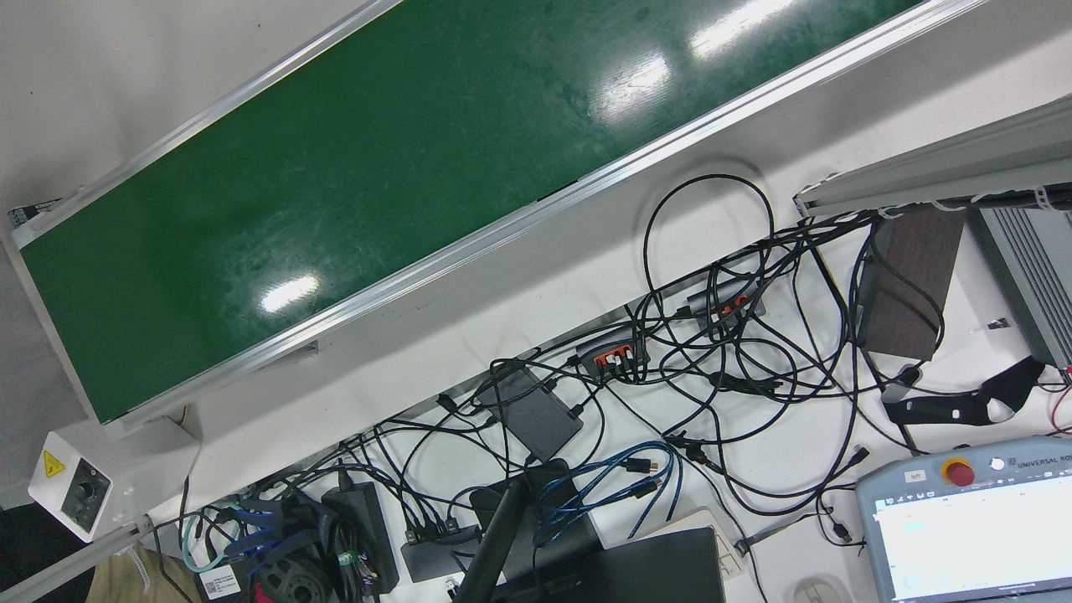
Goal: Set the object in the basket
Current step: 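Move the left hand along the belt to the orange-labelled bottle, then close the left hand around the bottle and lift it off the belt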
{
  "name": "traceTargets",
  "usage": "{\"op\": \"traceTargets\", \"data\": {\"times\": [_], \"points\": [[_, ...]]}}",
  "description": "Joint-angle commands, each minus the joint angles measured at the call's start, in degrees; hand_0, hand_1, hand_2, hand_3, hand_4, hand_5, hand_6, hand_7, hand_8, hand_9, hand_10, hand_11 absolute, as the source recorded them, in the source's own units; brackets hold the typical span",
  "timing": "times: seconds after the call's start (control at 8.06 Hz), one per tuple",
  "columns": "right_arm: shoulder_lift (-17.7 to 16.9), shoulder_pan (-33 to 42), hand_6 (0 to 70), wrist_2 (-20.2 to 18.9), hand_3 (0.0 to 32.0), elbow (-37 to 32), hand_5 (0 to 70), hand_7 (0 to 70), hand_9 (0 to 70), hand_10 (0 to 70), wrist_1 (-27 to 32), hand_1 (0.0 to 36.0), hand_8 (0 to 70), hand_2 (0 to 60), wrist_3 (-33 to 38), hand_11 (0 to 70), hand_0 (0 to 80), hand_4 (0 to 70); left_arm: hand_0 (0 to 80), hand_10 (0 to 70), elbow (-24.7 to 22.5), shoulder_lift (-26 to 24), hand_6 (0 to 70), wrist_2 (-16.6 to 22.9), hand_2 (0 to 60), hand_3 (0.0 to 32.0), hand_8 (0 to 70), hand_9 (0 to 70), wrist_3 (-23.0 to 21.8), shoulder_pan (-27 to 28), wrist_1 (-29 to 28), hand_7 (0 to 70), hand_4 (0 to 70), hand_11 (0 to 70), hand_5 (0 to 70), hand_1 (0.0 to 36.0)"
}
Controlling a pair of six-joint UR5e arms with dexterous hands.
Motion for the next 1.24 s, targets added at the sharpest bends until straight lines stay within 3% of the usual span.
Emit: {"op": "traceTargets", "data": {"times": [0.0, 0.37, 0.5, 0.62, 0.74, 0.87, 0.99, 1.12], "points": [[-0.09, 0.0, 0.0, 0.0, 0.0, 0.0, 0.0, 0.0, 0.0, 0.0, 0.0, 0.0, 0.0, 0.0, 0.0, 0.0, 0.0, 0.0, 42.8, 6.8, 0.89, -0.94, 0.0, 0.07, 6.4, 0.0, 0.1, 2.7, -0.05, 0.09, -0.64, 0.1, 0.0, 11.2, 11.3, 10.0], [0.0, 0.0, 0.0, 0.0, 0.0, 0.0, 0.0, 0.0, 0.0, 0.0, 0.0, 0.0, 0.0, 0.0, 0.0, 0.0, 0.0, 0.0, 41.9, 7.0, 0.98, -0.85, 0.0, 0.33, 7.9, 0.0, 0.7, 3.5, -0.05, 0.09, -1.17, 0.4, 0.0, 11.4, 12.3, 9.8], [0.0, 0.0, 0.0, 0.0, 0.0, 0.0, 0.0, 0.0, 0.0, 0.0, 0.0, 0.0, 0.0, 0.0, 0.0, 0.0, 0.0, 0.0, 41.3, 8.6, 0.98, -0.76, 0.0, 0.33, 19.1, 0.0, 3.0, 6.7, -0.23, 0.0, -2.56, 1.9, 0.0, 13.7, 17.5, 12.1], [0.0, 0.0, 0.0, 0.0, 0.0, 0.0, 0.0, 0.0, 0.0, 0.0, 0.0, 0.0, 0.0, 0.0, 0.0, 0.0, 0.0, 0.0, 44.7, 16.2, 1.07, -0.67, 2.1, 0.25, 53.4, 0.0, 7.8, 13.5, -2.49, 0.0, -1.79, 7.7, 10.2, 25.1, 28.2, 20.9], [0.0, 0.0, 0.0, 0.0, 0.0, 0.0, 0.0, 0.0, 0.0, 0.0, 0.0, 0.0, 0.0, 0.0, 0.08, 0.0, 0.0, 0.0, 46.3, 47.3, 0.81, -0.93, 35.7, 0.16, 60.0, 0.0, 37.5, 51.7, -3.47, 0.0, -1.0, 45.7, 36.3, 67.8, 59.5, 27.6], [0.0, 0.0, 0.0, 0.0, 0.0, 0.0, 0.0, 0.0, 0.0, 0.0, 0.0, 0.0, 0.0, 0.0, 0.0, 0.0, 0.0, 0.0, 45.7, 58.4, 0.46, -0.94, 54.8, 0.33, 60.0, 0.0, 55.0, 70.0, -4.35, -0.18, -1.17, 70.0, 33.5, 70.0, 70.0, 31.0], [0.0, 0.0, 0.0, 0.0, 0.0, 0.0, 0.0, 0.0, 0.0, 0.0, 0.0, 0.0, 0.0, 0.0, 0.08, 0.0, 0.0, 0.0, 45.9, 60.8, -0.41, -0.94, 58.7, 0.68, 60.0, 0.0, 60.3, 70.0, -4.53, -0.09, -1.35, 70.0, 32.4, 70.0, 70.0, 34.6], [0.0, 0.0, 0.0, 0.0, 0.0, 0.0, 0.0, 0.0, 0.0, 0.0, 0.0, 0.0, 0.0, 0.0, 0.09, 0.0, 0.0, 0.0, 46.1, 62.2, -3.29, -0.85, 60.8, 0.77, 60.0, 0.0, 62.9, 70.0, -4.36, 0.0, -0.56, 70.0, 32.8, 70.0, 70.0, 36.0]]}}
